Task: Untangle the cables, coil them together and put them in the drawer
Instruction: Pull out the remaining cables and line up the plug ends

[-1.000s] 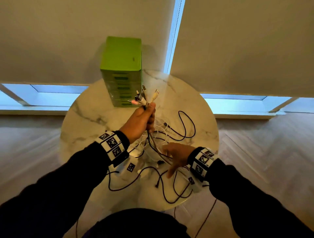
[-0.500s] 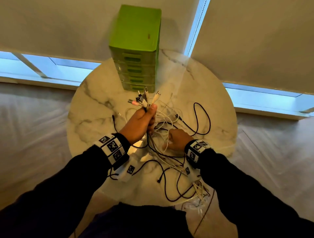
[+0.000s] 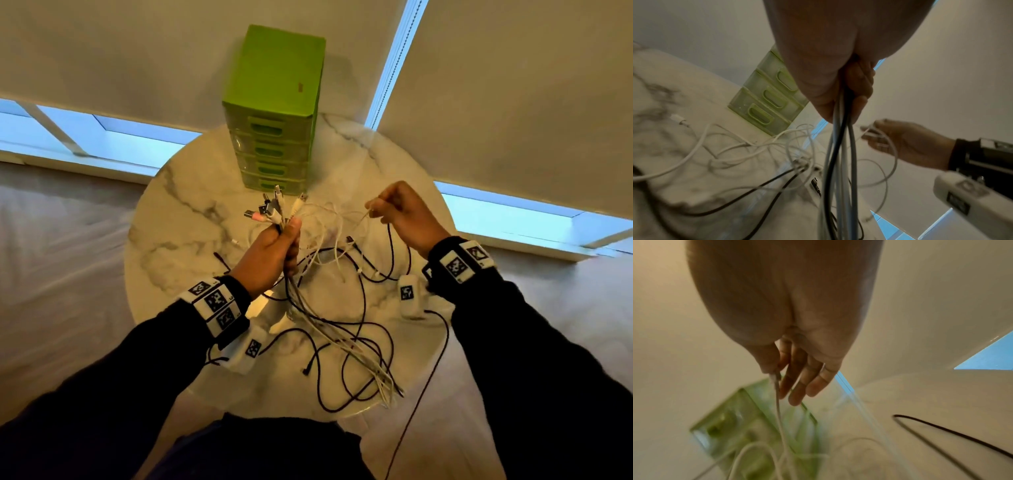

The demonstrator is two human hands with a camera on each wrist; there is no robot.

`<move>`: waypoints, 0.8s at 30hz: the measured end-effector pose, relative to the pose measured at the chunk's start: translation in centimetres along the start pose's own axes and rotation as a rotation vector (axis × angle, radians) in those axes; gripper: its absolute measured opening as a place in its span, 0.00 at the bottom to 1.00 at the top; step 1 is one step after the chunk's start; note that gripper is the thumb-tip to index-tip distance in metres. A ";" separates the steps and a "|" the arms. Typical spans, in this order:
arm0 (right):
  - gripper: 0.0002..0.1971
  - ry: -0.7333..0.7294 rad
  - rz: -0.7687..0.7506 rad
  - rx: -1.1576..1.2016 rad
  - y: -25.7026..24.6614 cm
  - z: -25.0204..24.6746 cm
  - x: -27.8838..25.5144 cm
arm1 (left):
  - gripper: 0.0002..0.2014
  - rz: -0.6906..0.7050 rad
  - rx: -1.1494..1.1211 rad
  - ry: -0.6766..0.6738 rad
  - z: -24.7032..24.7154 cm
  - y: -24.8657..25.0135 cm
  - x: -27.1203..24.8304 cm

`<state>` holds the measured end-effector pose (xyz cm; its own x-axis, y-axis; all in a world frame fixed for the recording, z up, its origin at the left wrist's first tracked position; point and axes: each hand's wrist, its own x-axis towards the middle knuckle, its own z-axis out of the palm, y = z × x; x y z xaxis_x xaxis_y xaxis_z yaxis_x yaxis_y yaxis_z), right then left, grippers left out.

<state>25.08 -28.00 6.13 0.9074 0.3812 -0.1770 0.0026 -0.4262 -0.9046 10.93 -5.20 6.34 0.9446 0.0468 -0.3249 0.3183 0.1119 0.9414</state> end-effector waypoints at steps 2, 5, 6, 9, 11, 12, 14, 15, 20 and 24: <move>0.05 0.097 -0.097 0.209 -3.5 -0.9 -0.3 | 0.19 0.016 -0.007 -0.018 0.2 0.3 -0.1; 0.03 0.068 -0.188 0.449 -7.2 0.1 -1.5 | 0.18 0.050 0.013 -0.027 0.3 0.7 -0.4; 0.04 0.024 -0.182 0.459 -7.8 1.0 -2.1 | 0.18 0.063 0.024 -0.011 0.2 0.8 -0.5; 0.06 -0.105 -0.148 0.354 -7.6 4.4 -4.2 | 0.11 0.116 0.042 0.034 0.0 1.1 -0.9; 0.07 -0.173 -0.120 0.339 -6.5 6.3 -5.3 | 0.06 0.161 0.047 0.019 -0.2 1.2 -1.4; 0.07 -0.193 -0.116 0.346 -6.1 7.1 -5.7 | 0.07 0.178 0.067 0.011 -0.3 1.2 -1.6; 0.07 -0.207 -0.109 0.365 -5.5 8.2 -6.0 | 0.09 0.180 0.095 -0.006 -0.7 1.1 -1.9; 0.07 -0.207 -0.105 0.378 -5.5 8.5 -6.2 | 0.10 0.171 0.088 -0.011 -0.9 0.9 -2.1; 0.09 -0.246 -0.134 0.296 -5.1 9.7 -6.4 | 0.11 0.188 0.022 0.076 -1.7 1.8 -2.2; 0.16 -0.265 -0.243 0.029 -3.2 11.0 -6.7 | 0.11 0.196 -0.070 0.175 -3.4 3.4 -1.1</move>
<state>14.34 -20.20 5.95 0.7415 0.6693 -0.0465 0.1891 -0.2749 -0.9427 10.68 -1.46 9.63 0.9572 0.2449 -0.1541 0.1191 0.1519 0.9812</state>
